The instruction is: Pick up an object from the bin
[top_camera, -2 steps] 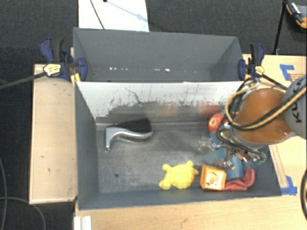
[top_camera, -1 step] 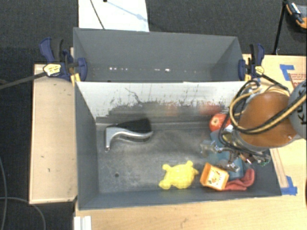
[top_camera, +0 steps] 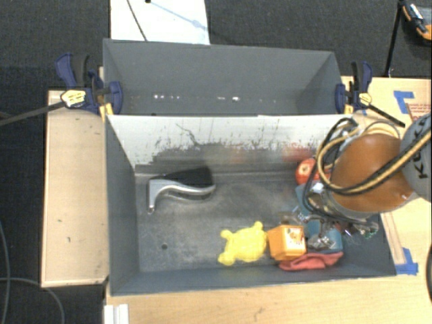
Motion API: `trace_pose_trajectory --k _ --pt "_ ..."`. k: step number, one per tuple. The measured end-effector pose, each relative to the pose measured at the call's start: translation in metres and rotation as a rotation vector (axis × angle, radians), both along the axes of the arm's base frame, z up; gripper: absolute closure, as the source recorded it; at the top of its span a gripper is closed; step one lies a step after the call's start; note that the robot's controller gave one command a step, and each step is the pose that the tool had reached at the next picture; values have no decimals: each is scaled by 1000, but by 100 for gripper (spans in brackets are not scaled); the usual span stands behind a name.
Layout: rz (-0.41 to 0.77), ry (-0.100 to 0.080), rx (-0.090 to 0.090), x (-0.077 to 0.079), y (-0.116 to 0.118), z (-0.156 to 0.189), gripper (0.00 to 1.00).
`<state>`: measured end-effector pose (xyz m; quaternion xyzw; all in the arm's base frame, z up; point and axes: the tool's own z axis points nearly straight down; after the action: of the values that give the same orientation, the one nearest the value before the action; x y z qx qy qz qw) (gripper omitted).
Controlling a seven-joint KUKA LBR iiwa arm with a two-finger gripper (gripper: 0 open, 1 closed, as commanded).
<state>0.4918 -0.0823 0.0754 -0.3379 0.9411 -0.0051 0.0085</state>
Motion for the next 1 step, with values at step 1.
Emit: trace_pose_trajectory --k 1 --pt "131 4 1 -6 62 -1 100"
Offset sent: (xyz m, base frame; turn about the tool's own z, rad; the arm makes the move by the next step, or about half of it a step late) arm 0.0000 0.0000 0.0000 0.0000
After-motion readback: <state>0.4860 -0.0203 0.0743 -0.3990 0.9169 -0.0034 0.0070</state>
